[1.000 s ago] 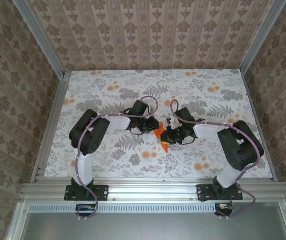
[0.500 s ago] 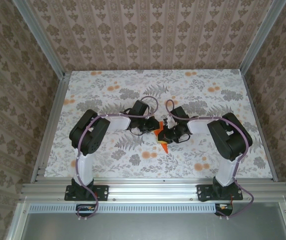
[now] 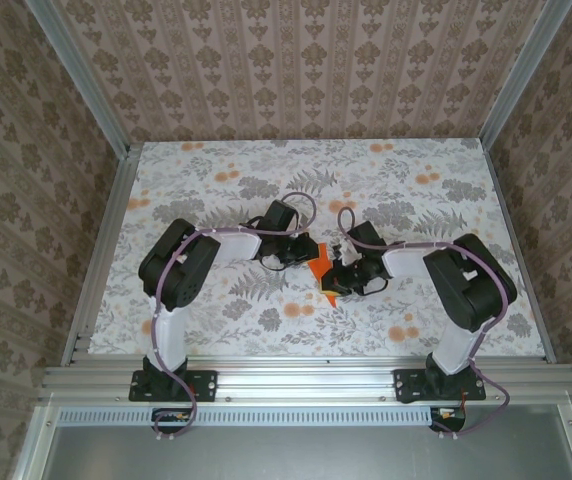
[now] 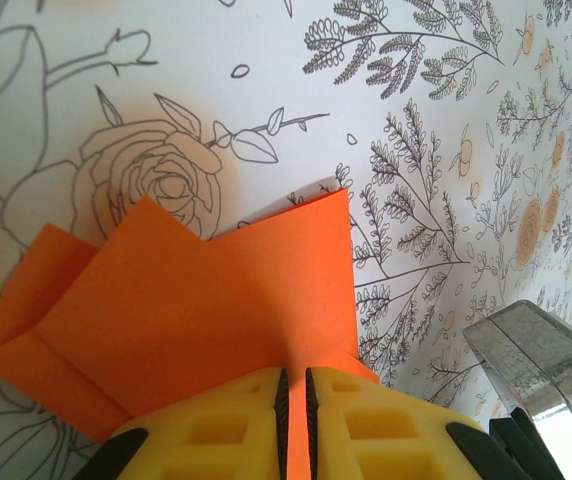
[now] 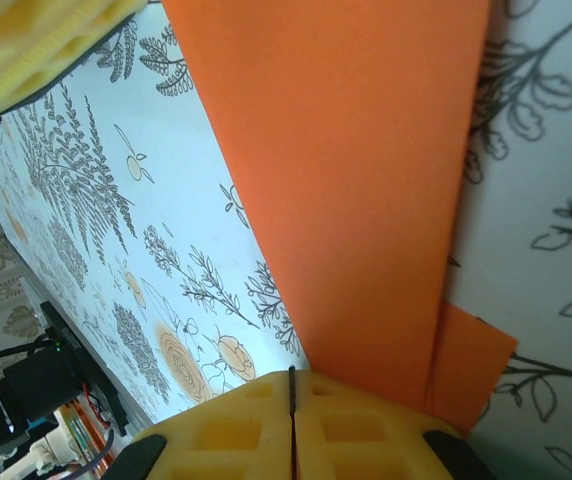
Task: Fold a paper plane with a square sheet of paper (pick it up from the middle)
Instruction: Fold the wing for the fifth time at the center of the table.
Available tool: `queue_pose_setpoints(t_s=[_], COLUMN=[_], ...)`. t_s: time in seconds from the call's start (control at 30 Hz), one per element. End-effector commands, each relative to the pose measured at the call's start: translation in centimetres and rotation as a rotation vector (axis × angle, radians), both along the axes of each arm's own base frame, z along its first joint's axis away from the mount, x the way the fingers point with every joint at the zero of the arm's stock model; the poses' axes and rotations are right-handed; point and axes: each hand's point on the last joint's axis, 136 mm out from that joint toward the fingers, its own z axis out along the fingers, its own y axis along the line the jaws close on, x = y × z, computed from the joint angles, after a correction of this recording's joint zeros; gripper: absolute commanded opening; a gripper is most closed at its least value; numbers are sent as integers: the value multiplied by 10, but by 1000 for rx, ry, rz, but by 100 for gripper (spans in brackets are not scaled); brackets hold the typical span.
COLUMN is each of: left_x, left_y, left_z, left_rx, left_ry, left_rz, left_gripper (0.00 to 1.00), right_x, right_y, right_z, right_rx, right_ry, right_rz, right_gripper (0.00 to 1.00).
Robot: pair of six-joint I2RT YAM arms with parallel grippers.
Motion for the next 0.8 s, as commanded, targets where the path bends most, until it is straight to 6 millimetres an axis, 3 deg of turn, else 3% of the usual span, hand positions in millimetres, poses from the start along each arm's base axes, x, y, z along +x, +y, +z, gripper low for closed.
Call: queue_pose_setpoints(t_s=[0.0,0.3,0.77], left_x=[-12,-12,-13], left_y=[22,22,23], left_z=[-43,-44,-45], left_rx=[122,124,127], left_ry=[80,83,88], left_rz=[6,8,4], left_gripper=[16,16,16], right_x=[-34,-51,-80], right_y=[-18,-25,-42], right_z=[-21,-13,-26], right_rx=[-72,-68,-106], right_ry=[105,96,131], right_rz=[-7,20,32], right_gripper=[8,8,8])
